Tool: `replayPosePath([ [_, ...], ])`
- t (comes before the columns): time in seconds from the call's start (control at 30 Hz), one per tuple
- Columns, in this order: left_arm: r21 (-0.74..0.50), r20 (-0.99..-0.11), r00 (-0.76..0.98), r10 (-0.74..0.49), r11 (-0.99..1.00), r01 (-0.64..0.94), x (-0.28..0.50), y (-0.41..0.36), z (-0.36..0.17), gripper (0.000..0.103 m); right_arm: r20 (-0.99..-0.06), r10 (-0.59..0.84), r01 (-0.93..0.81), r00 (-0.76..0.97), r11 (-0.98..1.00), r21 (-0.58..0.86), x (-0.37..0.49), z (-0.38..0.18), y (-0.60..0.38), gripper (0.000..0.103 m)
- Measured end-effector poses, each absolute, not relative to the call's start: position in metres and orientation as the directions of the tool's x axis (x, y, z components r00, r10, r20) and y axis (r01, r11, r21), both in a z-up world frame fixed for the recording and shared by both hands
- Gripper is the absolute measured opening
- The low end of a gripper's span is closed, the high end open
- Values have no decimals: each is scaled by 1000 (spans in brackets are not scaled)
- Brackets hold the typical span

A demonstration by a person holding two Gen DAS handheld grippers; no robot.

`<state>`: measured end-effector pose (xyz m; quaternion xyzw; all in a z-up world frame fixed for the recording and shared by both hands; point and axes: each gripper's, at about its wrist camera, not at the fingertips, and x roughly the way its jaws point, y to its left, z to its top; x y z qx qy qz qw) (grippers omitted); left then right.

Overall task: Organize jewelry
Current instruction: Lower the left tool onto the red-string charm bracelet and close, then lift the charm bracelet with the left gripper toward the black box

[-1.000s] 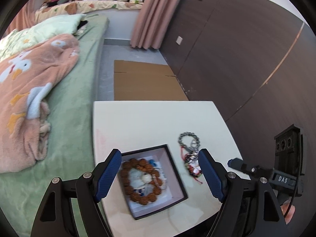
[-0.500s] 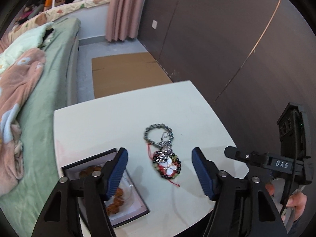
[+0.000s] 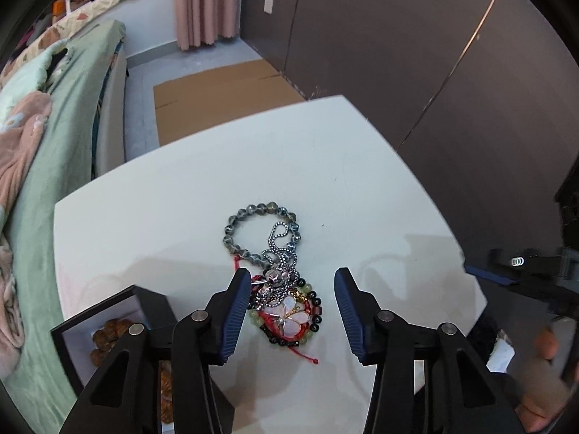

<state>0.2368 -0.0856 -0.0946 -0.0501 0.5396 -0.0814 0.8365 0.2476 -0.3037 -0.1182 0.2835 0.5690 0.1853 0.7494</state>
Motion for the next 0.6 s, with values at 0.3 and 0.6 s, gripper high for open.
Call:
replayPosePath([
  [0.3,-92,-937,332,-106,994,56,253,-93,-131,39,-751,591,50,294,775,630,250,-117,-306,70],
  [0.6,-94,-911,397,-115,993,73,244,-84,-109,17,-769,585,14,256,794,608,251,-123,-290,70],
])
